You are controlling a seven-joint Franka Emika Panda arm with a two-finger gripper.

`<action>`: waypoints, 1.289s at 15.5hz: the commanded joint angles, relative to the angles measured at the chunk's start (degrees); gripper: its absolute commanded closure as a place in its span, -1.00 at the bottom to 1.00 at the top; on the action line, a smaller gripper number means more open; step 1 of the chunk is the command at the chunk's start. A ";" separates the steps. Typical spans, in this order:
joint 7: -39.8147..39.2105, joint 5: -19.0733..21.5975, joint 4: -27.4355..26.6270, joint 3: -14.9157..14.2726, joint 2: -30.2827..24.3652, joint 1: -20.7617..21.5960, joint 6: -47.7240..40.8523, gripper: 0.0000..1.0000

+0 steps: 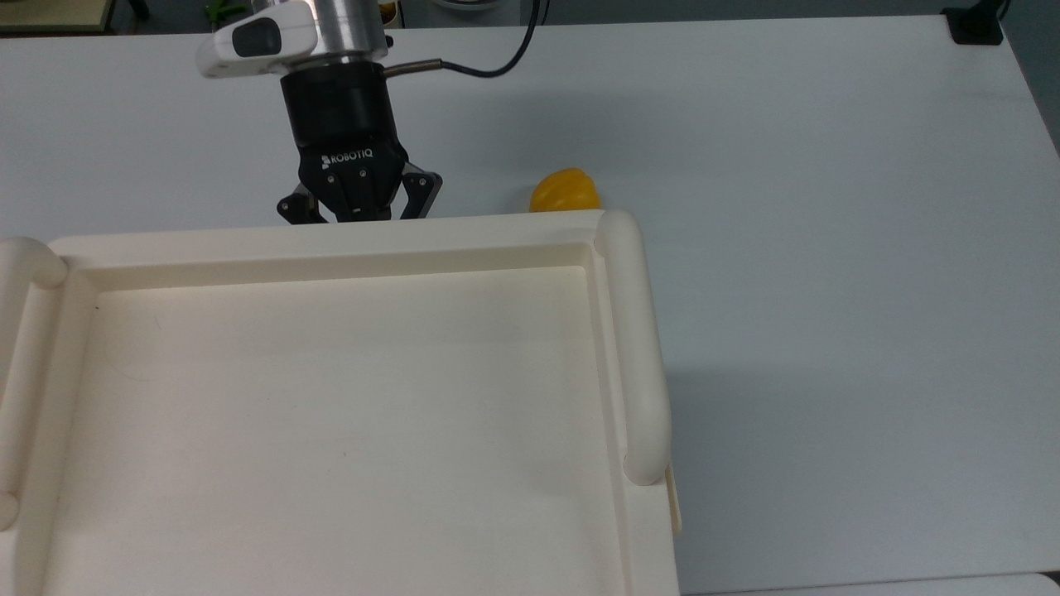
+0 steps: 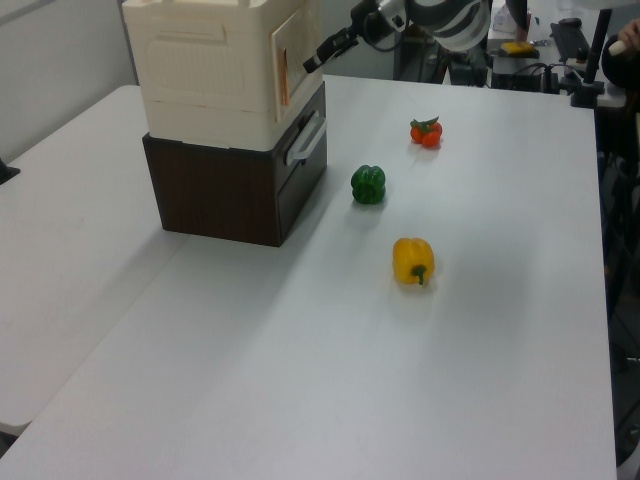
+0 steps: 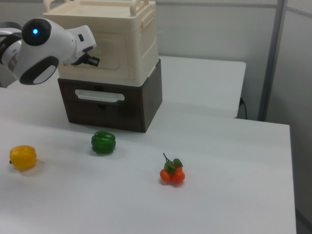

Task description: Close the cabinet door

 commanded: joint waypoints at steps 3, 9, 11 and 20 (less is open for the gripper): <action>-0.44 1.27 1.84 0.37 1.79 0.72 2.96 1.00; -0.44 1.18 2.37 1.33 3.29 1.59 9.90 1.00; -0.70 1.00 2.28 1.33 2.85 1.33 9.55 1.00; -3.52 -3.98 -10.03 -4.02 -14.46 -1.22 -24.42 0.80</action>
